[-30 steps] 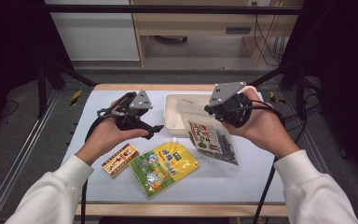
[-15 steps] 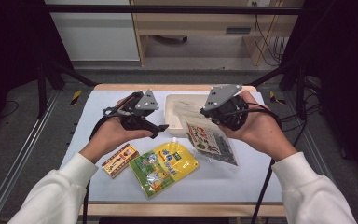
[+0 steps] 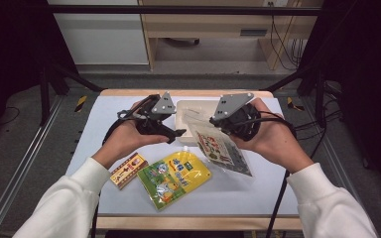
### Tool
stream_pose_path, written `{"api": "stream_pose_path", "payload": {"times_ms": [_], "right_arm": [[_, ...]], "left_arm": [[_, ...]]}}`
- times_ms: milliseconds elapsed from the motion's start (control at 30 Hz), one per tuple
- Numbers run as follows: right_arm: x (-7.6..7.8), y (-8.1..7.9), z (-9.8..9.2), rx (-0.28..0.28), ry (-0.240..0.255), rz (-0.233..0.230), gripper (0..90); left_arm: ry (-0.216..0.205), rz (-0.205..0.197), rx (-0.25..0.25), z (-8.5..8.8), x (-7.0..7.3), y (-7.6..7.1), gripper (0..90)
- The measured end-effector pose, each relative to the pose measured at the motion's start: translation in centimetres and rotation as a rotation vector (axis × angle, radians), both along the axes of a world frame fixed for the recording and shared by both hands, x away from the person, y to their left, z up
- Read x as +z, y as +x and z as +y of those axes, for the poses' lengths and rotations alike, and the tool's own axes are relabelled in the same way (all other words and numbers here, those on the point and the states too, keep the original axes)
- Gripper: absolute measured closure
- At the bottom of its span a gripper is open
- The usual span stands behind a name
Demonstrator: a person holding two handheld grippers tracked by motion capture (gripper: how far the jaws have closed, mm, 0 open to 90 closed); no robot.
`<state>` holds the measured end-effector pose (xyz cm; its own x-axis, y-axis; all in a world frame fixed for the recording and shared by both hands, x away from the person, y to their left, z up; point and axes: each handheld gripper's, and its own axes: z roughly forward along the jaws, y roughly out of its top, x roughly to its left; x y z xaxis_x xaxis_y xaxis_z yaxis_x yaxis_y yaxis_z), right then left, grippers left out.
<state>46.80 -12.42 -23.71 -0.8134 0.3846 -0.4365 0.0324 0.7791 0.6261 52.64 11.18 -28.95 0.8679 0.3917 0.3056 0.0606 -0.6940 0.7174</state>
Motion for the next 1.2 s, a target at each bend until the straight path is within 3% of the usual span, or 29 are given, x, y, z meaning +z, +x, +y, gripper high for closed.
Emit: {"api": "stream_pose_path", "payload": {"times_ms": [433, 567, 933, 1067, 1100, 1167, 1200], "right_arm": [[-0.2, -0.5, 0.1, 0.02, 0.007, 0.001, 89.7], [-0.3, -0.7, 0.3, 0.026, 0.008, -0.001, 89.7], [-0.3, -0.9, 0.6, 0.041, 0.004, 0.0, 89.7], [-0.3, -0.8, 0.5, 0.035, 0.005, 0.003, 89.6], [-0.3, -0.8, 0.5, 0.035, 0.005, 0.003, 89.6], [-0.3, -0.7, 0.5, 0.026, 0.004, 0.008, 89.5], [-0.3, -0.7, 0.5, 0.026, 0.004, 0.008, 89.5]], "left_arm": [[0.006, -0.006, -0.027, -1.1, -0.1, 0.4, 18.5], [-0.013, -0.01, -0.031, -1.4, -0.2, 0.4, 18.3], [0.014, 0.005, -0.082, -2.6, -1.1, 0.9, 19.3], [0.038, 0.006, -0.087, -2.8, -1.3, 1.0, 32.9], [0.03, 0.014, -0.087, -2.8, -1.4, 1.1, 32.9], [0.04, 0.024, -0.094, -2.9, -1.4, 1.2, 44.8], [0.044, 0.035, -0.098, -2.9, -1.4, 1.2, 44.8]]}}
